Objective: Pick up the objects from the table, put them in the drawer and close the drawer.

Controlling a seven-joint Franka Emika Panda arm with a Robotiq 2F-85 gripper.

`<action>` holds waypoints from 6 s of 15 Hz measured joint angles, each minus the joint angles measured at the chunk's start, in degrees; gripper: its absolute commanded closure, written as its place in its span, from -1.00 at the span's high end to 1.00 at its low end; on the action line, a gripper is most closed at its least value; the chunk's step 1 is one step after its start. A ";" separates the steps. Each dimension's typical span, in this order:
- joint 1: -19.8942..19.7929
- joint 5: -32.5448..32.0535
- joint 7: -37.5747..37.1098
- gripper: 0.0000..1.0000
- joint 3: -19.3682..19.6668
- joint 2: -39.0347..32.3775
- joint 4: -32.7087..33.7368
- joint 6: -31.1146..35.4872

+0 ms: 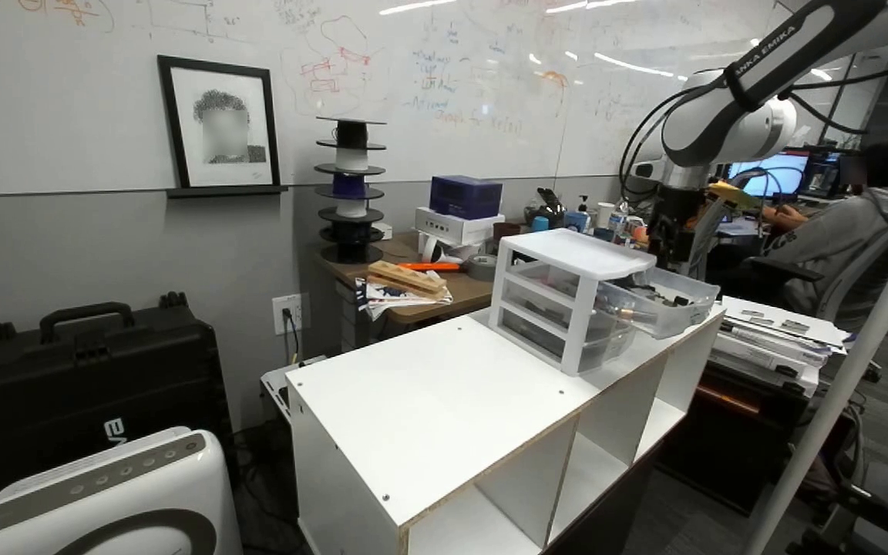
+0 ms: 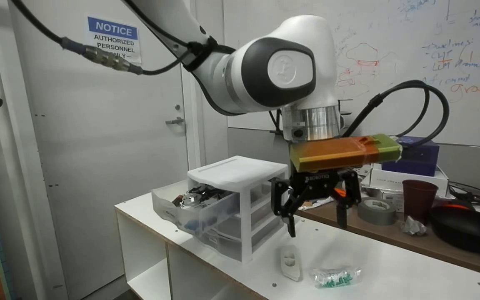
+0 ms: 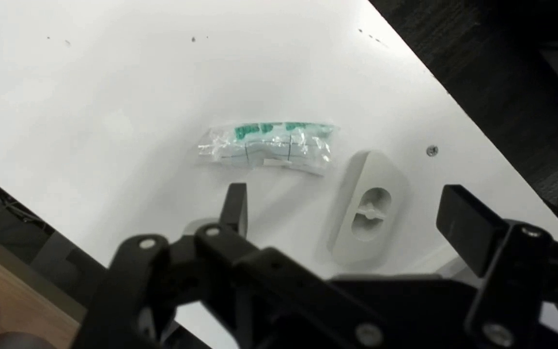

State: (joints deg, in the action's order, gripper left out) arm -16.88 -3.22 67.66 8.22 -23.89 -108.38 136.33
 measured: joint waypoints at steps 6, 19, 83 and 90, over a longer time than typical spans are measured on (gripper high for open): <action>-0.35 0.16 -10.99 1.00 -0.02 -7.86 2.98 2.47; -2.16 0.91 -35.98 1.00 2.09 -9.59 5.24 0.45; 10.61 -15.01 -63.70 -0.89 -0.55 27.29 -16.57 -10.73; 13.64 -15.01 -56.13 -0.88 -3.97 32.55 -26.34 -1.10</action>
State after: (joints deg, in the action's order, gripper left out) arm -3.24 -18.23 11.53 4.25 8.66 -134.72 135.23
